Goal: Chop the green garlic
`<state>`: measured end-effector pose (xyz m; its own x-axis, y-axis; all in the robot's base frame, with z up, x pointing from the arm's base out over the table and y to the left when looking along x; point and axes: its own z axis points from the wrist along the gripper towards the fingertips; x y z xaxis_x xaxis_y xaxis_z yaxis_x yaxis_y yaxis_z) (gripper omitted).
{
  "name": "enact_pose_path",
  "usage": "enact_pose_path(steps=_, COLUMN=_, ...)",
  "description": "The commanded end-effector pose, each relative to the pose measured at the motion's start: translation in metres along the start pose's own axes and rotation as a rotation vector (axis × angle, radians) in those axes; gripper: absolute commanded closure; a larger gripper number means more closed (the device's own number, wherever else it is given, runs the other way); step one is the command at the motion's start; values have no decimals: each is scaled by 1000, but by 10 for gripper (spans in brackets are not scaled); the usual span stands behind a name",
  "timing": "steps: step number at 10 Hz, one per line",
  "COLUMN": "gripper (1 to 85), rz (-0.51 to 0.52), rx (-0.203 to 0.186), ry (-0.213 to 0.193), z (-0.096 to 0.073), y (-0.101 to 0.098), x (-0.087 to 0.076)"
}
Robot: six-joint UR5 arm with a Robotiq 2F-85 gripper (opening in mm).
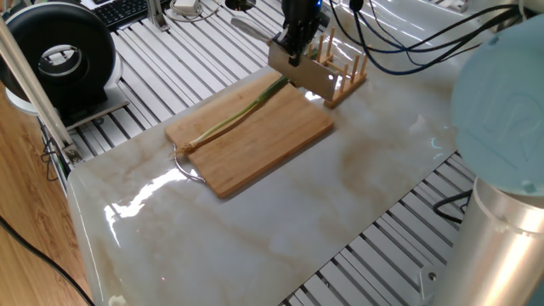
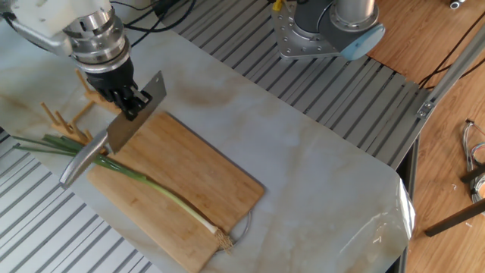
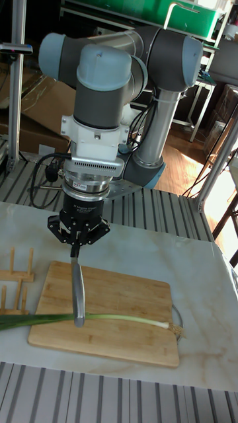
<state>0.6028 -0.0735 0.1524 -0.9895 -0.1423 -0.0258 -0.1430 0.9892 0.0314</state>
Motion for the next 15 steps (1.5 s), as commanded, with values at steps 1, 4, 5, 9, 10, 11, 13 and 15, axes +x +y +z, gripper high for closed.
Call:
enact_pose_path(steps=1, gripper=843, rz=34, rx=-1, ry=-5, z=-5, y=23, x=-9)
enact_pose_path(steps=4, gripper=843, rz=99, rx=-30, ry=-29, z=5, y=60, x=-21)
enact_pose_path(steps=5, gripper=843, rz=116, rx=-40, ry=-29, z=6, y=69, x=-21)
enact_pose_path(steps=9, gripper=843, rz=178, rx=-80, ry=-46, z=4, y=96, x=-27)
enact_pose_path(steps=10, gripper=843, rz=184, rx=-86, ry=-51, z=5, y=97, x=-30)
enact_pose_path(steps=11, gripper=843, rz=181, rx=-83, ry=-59, z=6, y=93, x=-34)
enact_pose_path(steps=13, gripper=843, rz=176, rx=-61, ry=-55, z=11, y=86, x=-38)
enact_pose_path(steps=15, gripper=843, rz=93, rx=72, ry=23, z=11, y=49, x=-16)
